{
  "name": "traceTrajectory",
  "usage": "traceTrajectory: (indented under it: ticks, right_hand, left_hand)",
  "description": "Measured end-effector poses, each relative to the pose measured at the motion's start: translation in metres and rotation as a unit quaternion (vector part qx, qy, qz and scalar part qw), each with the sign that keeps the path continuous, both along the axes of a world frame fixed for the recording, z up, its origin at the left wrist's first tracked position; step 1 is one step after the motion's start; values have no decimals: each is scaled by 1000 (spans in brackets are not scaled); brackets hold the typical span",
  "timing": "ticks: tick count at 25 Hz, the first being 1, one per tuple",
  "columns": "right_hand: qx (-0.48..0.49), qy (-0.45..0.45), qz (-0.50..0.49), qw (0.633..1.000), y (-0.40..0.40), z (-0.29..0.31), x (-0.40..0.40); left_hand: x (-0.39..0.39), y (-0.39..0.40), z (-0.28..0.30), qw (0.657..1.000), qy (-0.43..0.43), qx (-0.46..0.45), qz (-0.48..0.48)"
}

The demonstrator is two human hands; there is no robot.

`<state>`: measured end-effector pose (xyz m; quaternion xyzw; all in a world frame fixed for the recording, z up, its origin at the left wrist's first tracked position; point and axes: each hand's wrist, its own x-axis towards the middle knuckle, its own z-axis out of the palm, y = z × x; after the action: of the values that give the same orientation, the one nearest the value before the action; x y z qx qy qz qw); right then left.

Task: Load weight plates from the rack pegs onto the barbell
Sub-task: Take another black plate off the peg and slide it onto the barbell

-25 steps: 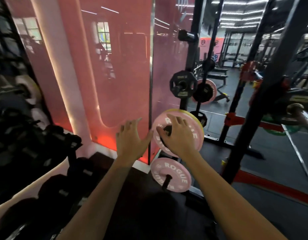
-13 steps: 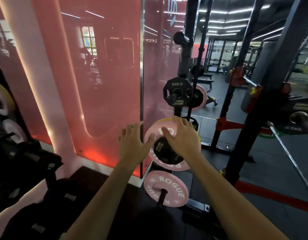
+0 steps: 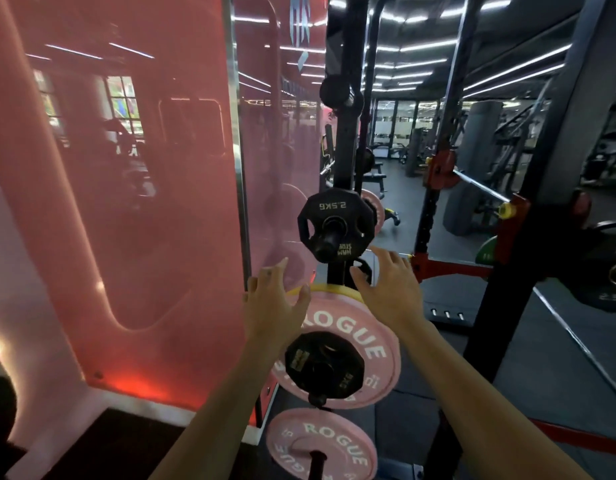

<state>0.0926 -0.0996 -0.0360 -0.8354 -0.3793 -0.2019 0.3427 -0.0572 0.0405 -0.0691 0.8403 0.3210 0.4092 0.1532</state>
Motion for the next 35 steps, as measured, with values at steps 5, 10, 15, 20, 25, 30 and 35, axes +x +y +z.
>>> traceTrajectory:
  ticks: [5, 10, 15, 20, 25, 30, 35]
  right_hand:
    - [-3, -4, -51, 999, 53, 4, 58]
    - [-13, -21, -92, 995, 101, 13, 104]
    - [30, -28, -142, 989, 126, 20, 132]
    - [13, -42, -154, 987, 134, 21, 149]
    - [29, -39, -160, 986, 138, 19, 145]
    - [6, -39, -179, 983, 134, 21, 143]
    - [13, -43, -189, 981, 123, 15, 121]
  left_hand:
    - [65, 81, 9, 999, -22, 4, -26]
    - [131, 153, 17, 998, -27, -3, -58]
    - [180, 188, 12, 990, -3, 45, -132]
    - [199, 197, 11, 988, -22, 17, -152]
    - [200, 200, 10, 985, -42, 21, -166]
    - [198, 202, 10, 984, -29, 36, -169]
    - [178, 191, 8, 980, -45, 14, -192]
